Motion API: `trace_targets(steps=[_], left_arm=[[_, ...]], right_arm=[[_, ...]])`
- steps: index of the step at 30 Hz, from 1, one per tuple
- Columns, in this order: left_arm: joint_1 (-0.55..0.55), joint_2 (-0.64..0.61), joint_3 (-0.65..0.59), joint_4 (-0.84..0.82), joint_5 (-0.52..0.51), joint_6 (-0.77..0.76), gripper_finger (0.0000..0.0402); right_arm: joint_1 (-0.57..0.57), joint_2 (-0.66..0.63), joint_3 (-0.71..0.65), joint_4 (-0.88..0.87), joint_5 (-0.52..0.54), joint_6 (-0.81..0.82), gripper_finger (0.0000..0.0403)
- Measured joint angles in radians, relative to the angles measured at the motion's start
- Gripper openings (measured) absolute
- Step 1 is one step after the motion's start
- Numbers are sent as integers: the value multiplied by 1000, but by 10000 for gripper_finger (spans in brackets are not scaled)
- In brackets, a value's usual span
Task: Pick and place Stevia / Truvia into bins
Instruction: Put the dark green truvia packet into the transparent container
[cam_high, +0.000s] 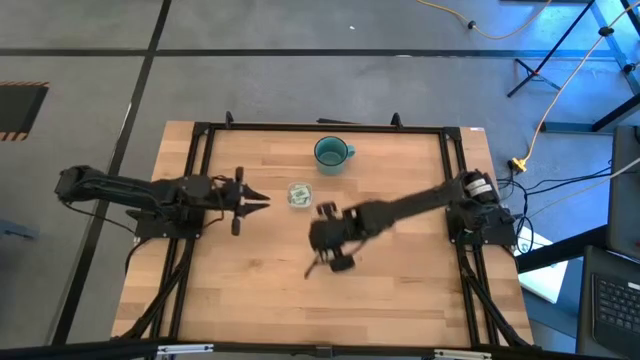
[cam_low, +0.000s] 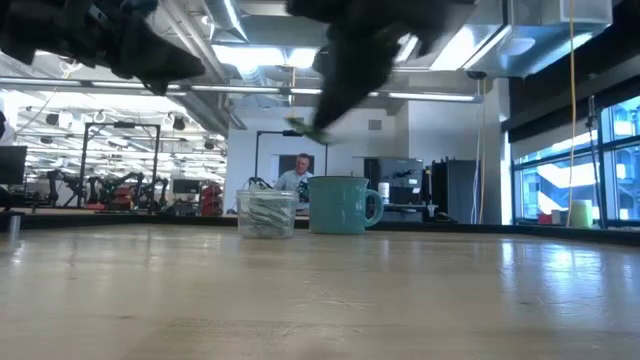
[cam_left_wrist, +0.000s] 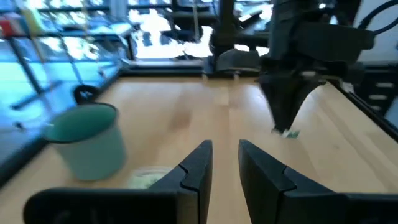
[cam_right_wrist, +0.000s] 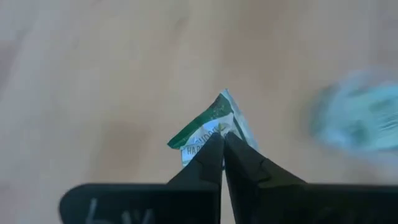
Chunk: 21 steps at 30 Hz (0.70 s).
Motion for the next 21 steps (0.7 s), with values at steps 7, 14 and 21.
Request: trace_targets(steps=[7,14,21], left_arm=[[1,-161,0,-146,-87,69,70],[2,-284,0,-237,-180,71,70],[1,-311,0,-238,-179,71,70]], right_arm=[[-183,-2,5,223,-36,-198,13],[-328,12,6,311,-157,-285,13],[-396,114,5,351,-204,-289,13]])
